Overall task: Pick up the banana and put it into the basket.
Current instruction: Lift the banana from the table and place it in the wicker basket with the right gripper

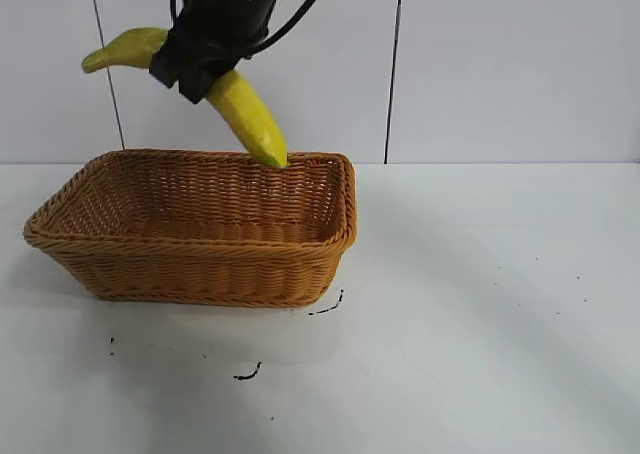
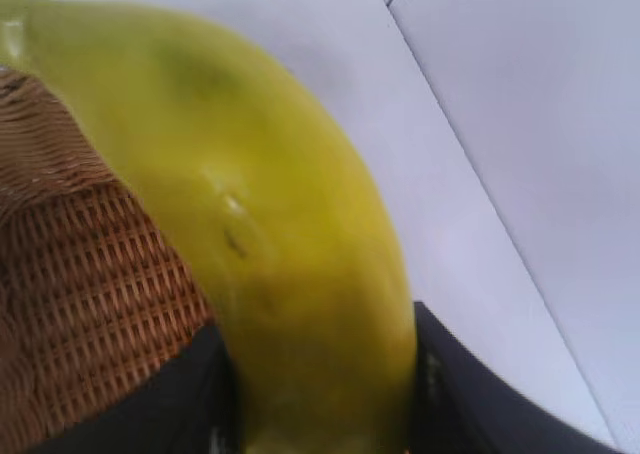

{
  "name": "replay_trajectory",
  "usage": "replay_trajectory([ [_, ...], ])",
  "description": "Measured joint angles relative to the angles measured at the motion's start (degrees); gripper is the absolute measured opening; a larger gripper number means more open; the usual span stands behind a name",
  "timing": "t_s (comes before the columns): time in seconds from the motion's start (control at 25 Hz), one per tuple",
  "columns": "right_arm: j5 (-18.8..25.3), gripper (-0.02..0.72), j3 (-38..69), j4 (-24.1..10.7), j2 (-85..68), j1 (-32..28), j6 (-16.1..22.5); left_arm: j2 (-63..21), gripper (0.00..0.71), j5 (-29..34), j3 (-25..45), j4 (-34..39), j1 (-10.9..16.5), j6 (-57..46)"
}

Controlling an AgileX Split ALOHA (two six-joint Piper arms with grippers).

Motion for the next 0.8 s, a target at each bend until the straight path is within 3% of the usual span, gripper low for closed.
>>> replay_trajectory([
  [0.24,-4.0,0.318,0.0,-3.3,6.0,0.1,-0.1,0.0,0.695,0.0,0.0,0.0,0.0,0.0],
  [0.64,-5.0,0.32,0.0,-1.4,8.6,0.1,-0.2,0.0,0.695,0.0,0.0,0.0,0.0,0.0],
  [0.68,-5.0,0.347,0.0,-1.1,8.6,0.1,-0.2,0.0,0.695,0.0,0.0,0.0,0.0,0.0],
  [0.8,-5.2,0.558,-0.1,-1.0,8.6,0.1,-0.2,0.0,0.695,0.0,0.0,0.0,0.0,0.0],
])
